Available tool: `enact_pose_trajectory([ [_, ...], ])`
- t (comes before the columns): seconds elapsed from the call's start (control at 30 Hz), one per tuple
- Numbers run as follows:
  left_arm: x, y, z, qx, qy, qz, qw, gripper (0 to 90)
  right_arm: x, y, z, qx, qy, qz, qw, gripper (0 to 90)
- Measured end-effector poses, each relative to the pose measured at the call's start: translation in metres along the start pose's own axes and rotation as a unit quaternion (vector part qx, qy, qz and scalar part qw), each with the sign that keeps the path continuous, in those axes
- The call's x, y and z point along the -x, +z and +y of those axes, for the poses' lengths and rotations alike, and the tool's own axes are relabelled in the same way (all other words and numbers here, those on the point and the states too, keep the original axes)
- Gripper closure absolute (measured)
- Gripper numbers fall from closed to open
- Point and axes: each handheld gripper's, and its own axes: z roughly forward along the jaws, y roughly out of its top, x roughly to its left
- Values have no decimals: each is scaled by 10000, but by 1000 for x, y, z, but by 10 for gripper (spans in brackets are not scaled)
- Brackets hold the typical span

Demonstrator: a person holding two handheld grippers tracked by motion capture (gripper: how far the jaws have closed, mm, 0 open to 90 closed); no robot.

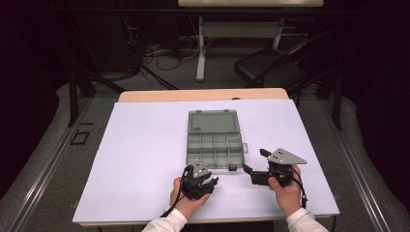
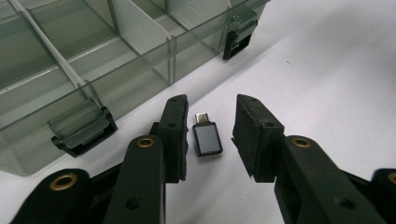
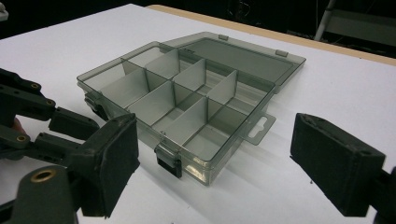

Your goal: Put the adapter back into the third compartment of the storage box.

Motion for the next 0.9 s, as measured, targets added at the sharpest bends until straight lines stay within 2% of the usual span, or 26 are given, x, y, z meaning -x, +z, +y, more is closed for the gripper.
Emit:
enact_pose_trajectory([
  [0.17, 3, 5, -2, -49, 3, 40, 10000, 667, 0, 0, 0, -30, 7, 17, 10000, 153],
  [0.27, 3, 6, -3, -88, 85, 92, 9999, 676, 0, 1, -1, -44, 24, 26, 10000, 154],
  [0.4, 4, 8, -4, -112, 54, 116, 9999, 688, 0, 1, -1, -53, 9, 30, 10000, 154],
  [0.9, 6, 9, -6, -103, 166, 257, 9995, 758, 0, 2, -1, -56, 13, 39, 10000, 154],
])
